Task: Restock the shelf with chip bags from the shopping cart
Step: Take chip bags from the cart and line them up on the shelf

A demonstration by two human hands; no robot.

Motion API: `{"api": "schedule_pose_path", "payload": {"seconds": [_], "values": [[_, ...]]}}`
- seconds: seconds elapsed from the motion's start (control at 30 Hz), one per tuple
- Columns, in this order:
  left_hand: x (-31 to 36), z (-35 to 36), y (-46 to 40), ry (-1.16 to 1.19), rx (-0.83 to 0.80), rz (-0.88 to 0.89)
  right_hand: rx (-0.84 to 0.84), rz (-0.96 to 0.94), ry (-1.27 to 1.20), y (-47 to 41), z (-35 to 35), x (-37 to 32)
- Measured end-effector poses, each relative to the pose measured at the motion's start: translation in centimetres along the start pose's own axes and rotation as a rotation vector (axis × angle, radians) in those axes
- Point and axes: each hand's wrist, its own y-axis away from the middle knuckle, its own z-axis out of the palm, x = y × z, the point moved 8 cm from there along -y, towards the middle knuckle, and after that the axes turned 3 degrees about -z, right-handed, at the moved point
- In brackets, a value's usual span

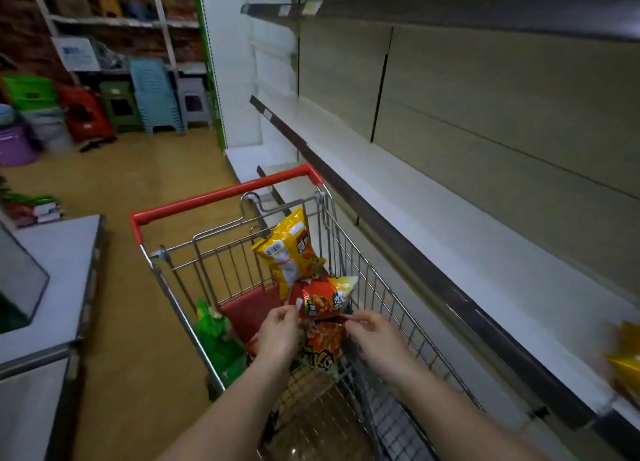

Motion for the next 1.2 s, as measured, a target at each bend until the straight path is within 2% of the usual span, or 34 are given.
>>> {"api": "schedule_pose_path", "payload": {"seconds": [0.13, 0.27, 0.47, 0.67, 0.87, 1.0, 1.07, 1.2], "values": [[-1.2, 1.3, -1.3, 0.002, 0.077, -0.055, -0.085, 0.076, -0.101, -3.6, 0.4, 2.3], [-1.5, 3.0, -2.9, -0.022, 0.151, -0.042, -0.152, 0.090, -0.102, -7.9, 0.8, 3.8], [-2.6, 4.8, -6.9, -0.152, 0.167, -0.074, -0.254, 0.223, -0.155, -12.5, 3.0, 7.1], [-2.1, 5.2, -12.8, -0.345, 0.198, -0.027, -0.259, 0.313, -0.291, -16.7, 4.7, 8.2], [-3.2, 6.3, -18.1, -0.417, 0.222, -0.036, -0.218, 0.382, -0.387, -20.6, 6.1, 8.6], [-3.6, 6.2, -18.8, -0.581, 0.236, 0.047, -0.189, 0.461, -0.445, -21.3, 7.1, 10.1], [-4.0, 6.0, -18.6, -0.673, 0.191, 0.108, -0.162, 0.505, -0.481, -21.5, 7.4, 11.1], [-5.6, 6.9, -16.8, -0.781, -0.012, 0.169, -0.102, 0.567, -0.486, -21.7, 7.6, 12.9]]}}
